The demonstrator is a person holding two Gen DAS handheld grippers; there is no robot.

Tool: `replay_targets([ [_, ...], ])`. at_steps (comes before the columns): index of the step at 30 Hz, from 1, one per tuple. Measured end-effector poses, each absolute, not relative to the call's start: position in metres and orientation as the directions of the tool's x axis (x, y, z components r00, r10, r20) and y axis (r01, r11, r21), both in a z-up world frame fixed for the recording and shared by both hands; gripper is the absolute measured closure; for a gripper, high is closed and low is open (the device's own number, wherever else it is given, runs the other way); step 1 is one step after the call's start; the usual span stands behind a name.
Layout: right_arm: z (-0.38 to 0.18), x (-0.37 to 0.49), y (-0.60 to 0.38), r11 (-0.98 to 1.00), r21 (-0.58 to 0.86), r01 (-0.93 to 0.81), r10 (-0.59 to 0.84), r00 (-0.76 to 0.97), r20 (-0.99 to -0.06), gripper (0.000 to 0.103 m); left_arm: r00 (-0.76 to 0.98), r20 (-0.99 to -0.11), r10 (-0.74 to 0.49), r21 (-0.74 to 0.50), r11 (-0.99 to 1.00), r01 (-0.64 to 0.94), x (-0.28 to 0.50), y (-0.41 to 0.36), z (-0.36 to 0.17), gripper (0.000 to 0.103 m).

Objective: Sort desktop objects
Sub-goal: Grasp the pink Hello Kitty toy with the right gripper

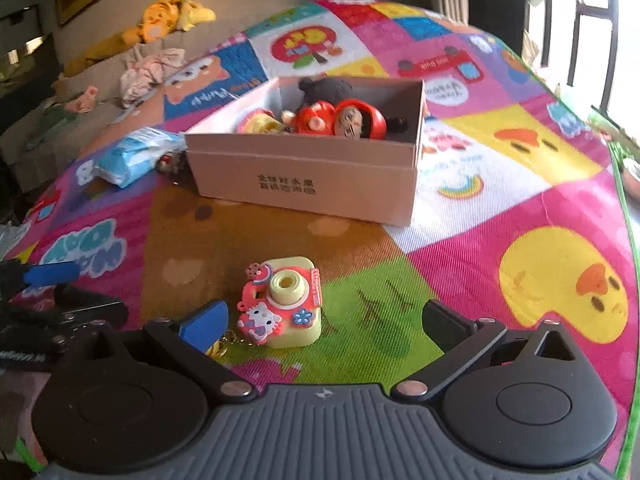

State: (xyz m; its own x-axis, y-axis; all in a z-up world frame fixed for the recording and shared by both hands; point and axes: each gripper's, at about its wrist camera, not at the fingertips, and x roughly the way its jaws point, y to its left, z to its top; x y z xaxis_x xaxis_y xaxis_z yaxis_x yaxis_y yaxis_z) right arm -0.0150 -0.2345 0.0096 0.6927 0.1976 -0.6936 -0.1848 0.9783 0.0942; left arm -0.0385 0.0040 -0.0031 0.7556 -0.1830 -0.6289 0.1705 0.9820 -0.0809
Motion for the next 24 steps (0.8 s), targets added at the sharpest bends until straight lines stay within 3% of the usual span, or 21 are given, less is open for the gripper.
replay_targets([
  [12, 0.007, -0.009, -0.223, 0.983, -0.065, -0.174, 0.076, 0.695, -0.715, 0.0, 0.756, -0.625, -0.194, -0.099, 0.98, 0.17, -0.039, 0.006, -0.003, 0.001],
  [20, 0.021, -0.026, -0.254, 0.964, -0.266, 0.01, -0.17, 0.792, -0.586, 0.0, 0.753, -0.629, -0.195, -0.097, 0.98, 0.173, -0.039, 0.005, -0.003, 0.0],
  [24, 0.026, -0.022, -0.26, 0.987, -0.163, -0.008, -0.096, 0.779, -0.619, 0.0, 0.752, -0.631, -0.193, -0.093, 0.98, 0.174, -0.039, 0.004, -0.004, 0.0],
])
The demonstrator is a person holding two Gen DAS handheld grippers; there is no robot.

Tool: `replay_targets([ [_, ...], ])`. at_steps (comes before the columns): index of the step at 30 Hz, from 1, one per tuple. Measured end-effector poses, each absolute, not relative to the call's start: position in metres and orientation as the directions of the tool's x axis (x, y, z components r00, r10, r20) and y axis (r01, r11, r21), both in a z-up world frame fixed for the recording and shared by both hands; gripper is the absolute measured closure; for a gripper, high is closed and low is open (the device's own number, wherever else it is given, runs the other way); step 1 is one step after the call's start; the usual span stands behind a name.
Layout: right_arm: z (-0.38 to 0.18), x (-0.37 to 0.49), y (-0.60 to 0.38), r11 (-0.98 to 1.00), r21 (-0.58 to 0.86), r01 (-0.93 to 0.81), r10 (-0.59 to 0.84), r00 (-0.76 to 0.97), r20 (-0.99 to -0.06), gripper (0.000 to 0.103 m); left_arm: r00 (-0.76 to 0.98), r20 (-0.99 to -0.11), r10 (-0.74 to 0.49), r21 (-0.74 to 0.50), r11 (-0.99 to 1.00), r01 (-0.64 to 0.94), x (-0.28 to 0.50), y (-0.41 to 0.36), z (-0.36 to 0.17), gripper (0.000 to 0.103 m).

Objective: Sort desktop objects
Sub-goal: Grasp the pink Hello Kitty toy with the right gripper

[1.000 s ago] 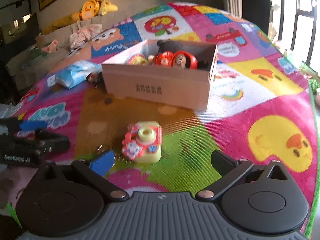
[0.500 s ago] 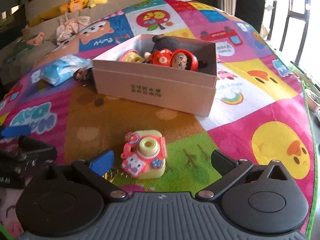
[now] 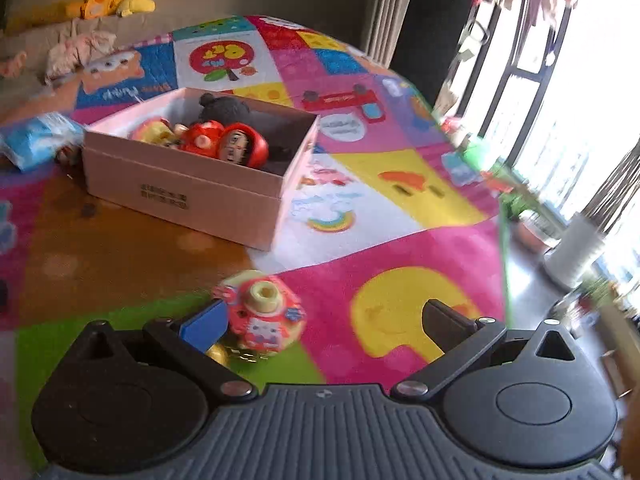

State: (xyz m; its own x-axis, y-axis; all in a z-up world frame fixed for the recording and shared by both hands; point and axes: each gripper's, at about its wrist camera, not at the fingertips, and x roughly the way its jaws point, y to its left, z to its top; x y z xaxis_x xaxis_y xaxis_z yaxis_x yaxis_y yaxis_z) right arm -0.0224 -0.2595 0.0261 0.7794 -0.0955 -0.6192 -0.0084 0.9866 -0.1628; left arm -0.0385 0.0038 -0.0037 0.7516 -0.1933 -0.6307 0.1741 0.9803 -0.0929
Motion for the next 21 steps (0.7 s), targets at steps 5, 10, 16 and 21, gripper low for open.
replay_targets([
  [5, 0.024, -0.002, -0.254, 0.999, -0.038, 0.017, -0.037, 0.748, -0.662, 0.012, 0.752, -0.63, -0.194, -0.094, 0.98, 0.174, -0.038, 0.004, -0.004, 0.0],
  [10, 0.011, 0.016, -0.249, 1.0, 0.026, 0.003, 0.016, 0.694, -0.72, 0.033, 0.752, -0.63, -0.195, -0.097, 0.98, 0.174, -0.038, 0.004, -0.004, 0.0],
  [16, 0.012, 0.001, -0.222, 0.952, 0.021, -0.307, 0.242, 0.704, -0.668, 0.043, 0.752, -0.63, -0.196, -0.098, 0.98, 0.174, -0.038, 0.004, -0.004, 0.0],
  [21, 0.01, -0.027, -0.207, 0.92, -0.182, -0.346, 0.159, 0.757, -0.634, 0.02, 0.751, -0.63, -0.195, -0.096, 0.98, 0.174, -0.038, 0.004, -0.005, 0.0],
])
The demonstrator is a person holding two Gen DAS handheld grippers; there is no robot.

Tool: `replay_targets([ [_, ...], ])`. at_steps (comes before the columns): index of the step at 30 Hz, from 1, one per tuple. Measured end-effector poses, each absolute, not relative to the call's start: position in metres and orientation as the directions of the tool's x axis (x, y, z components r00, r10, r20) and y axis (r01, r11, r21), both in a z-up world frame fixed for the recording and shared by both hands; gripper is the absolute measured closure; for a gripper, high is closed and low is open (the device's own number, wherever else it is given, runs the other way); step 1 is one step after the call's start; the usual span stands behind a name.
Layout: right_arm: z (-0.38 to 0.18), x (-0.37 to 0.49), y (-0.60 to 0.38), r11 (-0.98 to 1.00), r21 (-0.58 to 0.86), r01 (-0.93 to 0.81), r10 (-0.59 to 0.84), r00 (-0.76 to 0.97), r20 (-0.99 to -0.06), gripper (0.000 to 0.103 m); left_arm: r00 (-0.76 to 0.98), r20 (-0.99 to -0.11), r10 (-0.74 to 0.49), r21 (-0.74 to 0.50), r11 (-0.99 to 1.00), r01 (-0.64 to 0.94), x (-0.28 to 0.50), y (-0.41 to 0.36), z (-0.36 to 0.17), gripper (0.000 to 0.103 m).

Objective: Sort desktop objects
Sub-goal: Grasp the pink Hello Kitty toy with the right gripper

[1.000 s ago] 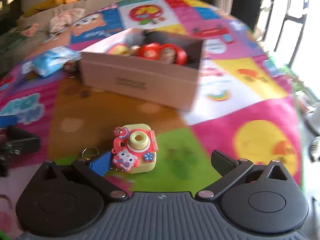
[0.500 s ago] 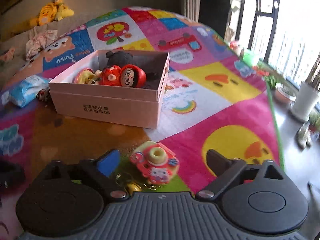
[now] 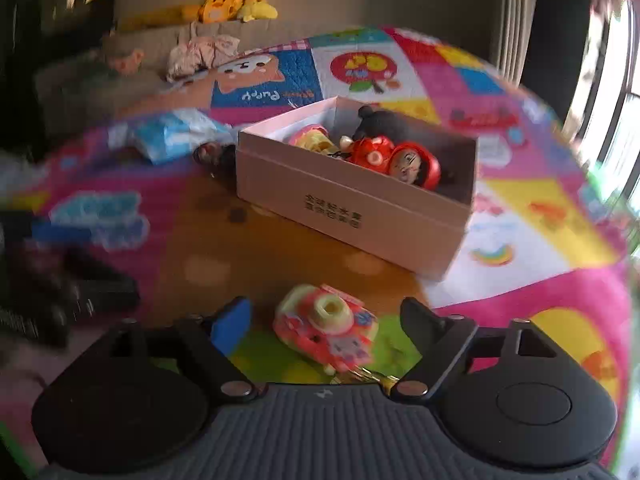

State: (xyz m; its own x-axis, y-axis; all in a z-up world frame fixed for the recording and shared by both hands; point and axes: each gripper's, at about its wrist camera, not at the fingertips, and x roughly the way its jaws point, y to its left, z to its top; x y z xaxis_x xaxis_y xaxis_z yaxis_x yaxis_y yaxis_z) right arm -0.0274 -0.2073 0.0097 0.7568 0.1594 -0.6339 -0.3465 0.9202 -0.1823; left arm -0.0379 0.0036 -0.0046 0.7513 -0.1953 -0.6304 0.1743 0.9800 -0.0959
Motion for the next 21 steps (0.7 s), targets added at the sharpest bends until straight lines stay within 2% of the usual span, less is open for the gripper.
replay_targets([
  [4, 0.006, -0.027, -0.23, 0.929, -0.249, -0.274, 0.047, 0.755, -0.655, 0.02, 0.751, -0.631, -0.195, -0.096, 0.98, 0.174, -0.038, 0.003, -0.005, 0.0],
  [8, 0.009, -0.029, -0.248, 0.929, -0.329, -0.17, -0.075, 0.783, -0.617, 0.017, 0.751, -0.631, -0.196, -0.096, 0.98, 0.175, -0.038, 0.004, -0.005, 0.0],
  [13, 0.021, -0.03, -0.252, 0.954, -0.145, -0.263, 0.117, 0.77, -0.627, 0.014, 0.751, -0.631, -0.195, -0.094, 0.98, 0.175, -0.038, 0.003, -0.005, 0.0],
  [20, 0.009, -0.013, -0.226, 0.904, -0.107, -0.415, 0.259, 0.729, -0.634, 0.014, 0.752, -0.631, -0.193, -0.094, 0.981, 0.173, -0.038, 0.005, -0.005, 0.0],
  [21, 0.008, -0.01, -0.224, 0.903, -0.093, -0.419, 0.268, 0.719, -0.642, 0.017, 0.753, -0.629, -0.192, -0.098, 0.981, 0.167, -0.039, 0.006, -0.004, 0.0],
])
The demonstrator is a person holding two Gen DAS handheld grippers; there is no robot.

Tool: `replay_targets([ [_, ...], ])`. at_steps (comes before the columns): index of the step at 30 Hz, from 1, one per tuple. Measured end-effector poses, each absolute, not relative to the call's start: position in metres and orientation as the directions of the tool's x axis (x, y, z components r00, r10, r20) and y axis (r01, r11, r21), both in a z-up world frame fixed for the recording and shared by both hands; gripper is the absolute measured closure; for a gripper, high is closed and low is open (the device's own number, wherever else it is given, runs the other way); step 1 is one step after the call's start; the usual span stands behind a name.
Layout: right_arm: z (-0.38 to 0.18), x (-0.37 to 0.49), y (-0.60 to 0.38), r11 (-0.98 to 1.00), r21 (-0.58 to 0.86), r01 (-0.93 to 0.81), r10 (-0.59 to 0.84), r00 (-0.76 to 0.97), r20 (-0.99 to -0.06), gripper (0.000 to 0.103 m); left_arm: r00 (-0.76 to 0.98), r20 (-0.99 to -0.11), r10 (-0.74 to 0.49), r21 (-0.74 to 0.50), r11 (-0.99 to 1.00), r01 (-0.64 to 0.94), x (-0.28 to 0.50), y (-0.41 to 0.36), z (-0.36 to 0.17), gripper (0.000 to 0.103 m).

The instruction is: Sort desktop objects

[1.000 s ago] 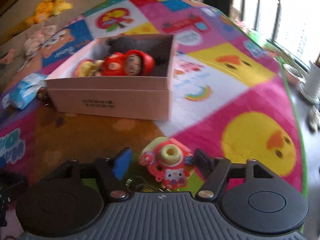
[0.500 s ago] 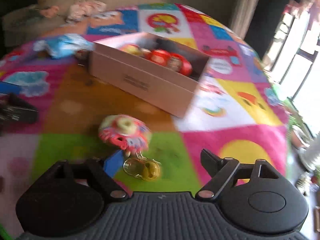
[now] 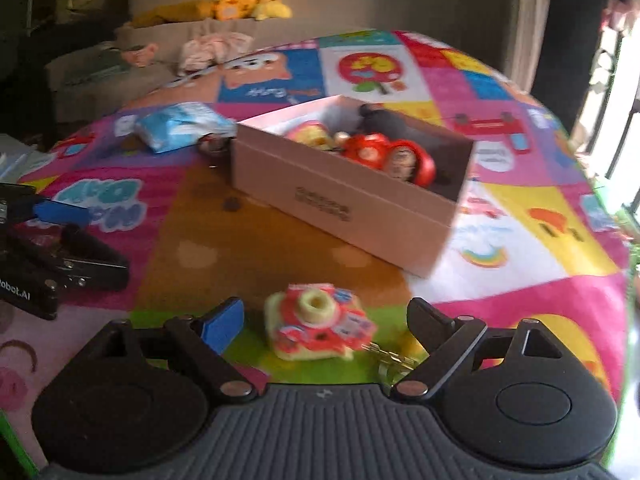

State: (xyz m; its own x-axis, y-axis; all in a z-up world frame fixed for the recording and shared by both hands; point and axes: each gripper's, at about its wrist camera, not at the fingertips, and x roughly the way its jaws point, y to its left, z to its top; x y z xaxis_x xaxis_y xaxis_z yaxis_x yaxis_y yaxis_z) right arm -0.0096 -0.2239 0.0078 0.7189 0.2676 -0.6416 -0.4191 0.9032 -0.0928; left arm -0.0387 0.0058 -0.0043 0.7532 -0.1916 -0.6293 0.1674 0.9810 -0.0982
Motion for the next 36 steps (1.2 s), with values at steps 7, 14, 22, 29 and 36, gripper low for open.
replay_targets([
  [7, 0.009, -0.009, -0.229, 0.901, 0.019, -0.433, 0.331, 0.661, -0.673, 0.04, 0.736, -0.657, -0.164, -0.093, 0.986, 0.137, -0.049, 0.002, 0.0, 0.0],
  [14, 0.009, -0.03, -0.235, 0.905, 0.013, -0.426, 0.323, 0.665, -0.673, 0.039, 0.727, -0.676, -0.117, -0.049, 0.992, 0.114, -0.043, -0.011, 0.001, 0.0],
  [22, 0.017, -0.048, -0.236, 0.904, -0.007, -0.428, 0.315, 0.674, -0.668, 0.04, 0.747, -0.662, -0.058, 0.033, 0.994, 0.106, -0.047, -0.021, -0.001, 0.014],
  [29, 0.045, -0.055, -0.25, 0.911, 0.016, -0.413, 0.328, 0.699, -0.636, 0.04, 0.813, -0.575, -0.092, 0.067, 0.985, 0.159, -0.06, -0.027, 0.021, 0.022],
  [36, 0.178, -0.05, -0.29, 0.923, 0.072, -0.379, 0.379, 0.852, -0.362, 0.04, 0.941, -0.277, -0.191, 0.144, 0.961, 0.238, -0.04, -0.038, 0.117, 0.022],
])
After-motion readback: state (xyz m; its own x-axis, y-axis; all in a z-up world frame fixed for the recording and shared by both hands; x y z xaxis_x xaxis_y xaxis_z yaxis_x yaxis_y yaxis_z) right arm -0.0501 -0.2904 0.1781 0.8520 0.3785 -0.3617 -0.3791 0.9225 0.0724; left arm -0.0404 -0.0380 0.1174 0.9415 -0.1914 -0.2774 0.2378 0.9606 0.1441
